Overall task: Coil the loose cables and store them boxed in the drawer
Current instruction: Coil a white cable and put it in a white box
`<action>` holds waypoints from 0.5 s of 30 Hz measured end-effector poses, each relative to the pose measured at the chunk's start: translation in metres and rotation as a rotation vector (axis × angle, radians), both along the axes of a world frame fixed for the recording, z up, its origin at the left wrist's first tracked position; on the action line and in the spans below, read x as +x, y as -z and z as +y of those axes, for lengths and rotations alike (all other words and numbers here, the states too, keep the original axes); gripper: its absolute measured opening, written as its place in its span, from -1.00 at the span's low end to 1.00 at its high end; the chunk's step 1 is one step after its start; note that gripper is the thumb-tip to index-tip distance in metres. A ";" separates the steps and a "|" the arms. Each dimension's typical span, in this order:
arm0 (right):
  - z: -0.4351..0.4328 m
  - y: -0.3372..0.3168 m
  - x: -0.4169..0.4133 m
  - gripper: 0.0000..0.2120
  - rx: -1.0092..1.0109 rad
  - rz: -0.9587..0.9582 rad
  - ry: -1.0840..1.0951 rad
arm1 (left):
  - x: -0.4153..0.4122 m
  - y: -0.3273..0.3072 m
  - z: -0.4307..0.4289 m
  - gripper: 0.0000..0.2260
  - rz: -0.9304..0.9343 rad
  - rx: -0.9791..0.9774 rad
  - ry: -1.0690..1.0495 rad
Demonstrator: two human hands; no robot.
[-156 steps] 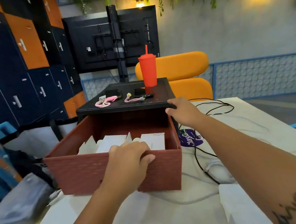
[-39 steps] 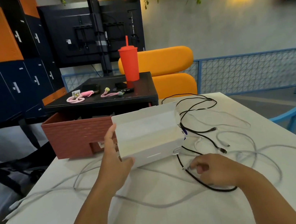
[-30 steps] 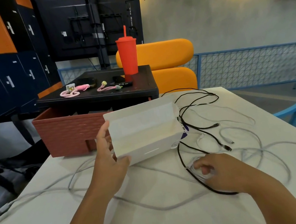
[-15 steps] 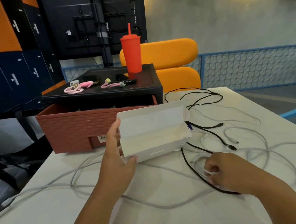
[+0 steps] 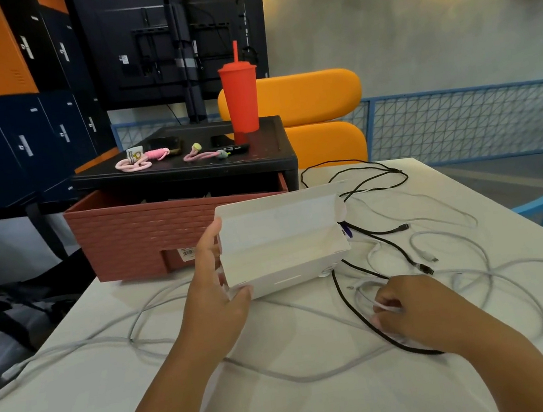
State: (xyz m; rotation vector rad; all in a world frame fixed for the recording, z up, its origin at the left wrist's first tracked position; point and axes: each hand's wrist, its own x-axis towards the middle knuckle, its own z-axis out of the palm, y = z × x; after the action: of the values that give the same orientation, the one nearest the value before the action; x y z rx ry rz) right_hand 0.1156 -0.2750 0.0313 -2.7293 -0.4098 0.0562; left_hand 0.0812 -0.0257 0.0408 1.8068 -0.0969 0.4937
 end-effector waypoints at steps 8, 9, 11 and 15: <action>0.002 0.001 0.004 -0.63 0.175 -0.130 0.032 | -0.001 -0.002 -0.001 -0.16 0.016 -0.008 -0.004; 0.002 0.004 0.006 -0.58 0.141 -0.110 0.015 | -0.001 -0.002 -0.001 -0.16 0.016 -0.008 -0.003; 0.004 0.010 0.008 -0.54 0.060 -0.062 -0.027 | -0.001 -0.002 0.000 -0.16 0.008 -0.009 -0.001; 0.005 0.015 0.010 -0.57 0.030 -0.032 -0.052 | -0.001 -0.002 -0.001 -0.17 0.004 -0.002 -0.003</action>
State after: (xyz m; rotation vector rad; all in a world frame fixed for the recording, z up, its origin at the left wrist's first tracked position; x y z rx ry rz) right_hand 0.1260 -0.2696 0.0159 -2.6929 -0.4870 0.0198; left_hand 0.0800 -0.0269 0.0425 1.8059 -0.0907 0.4925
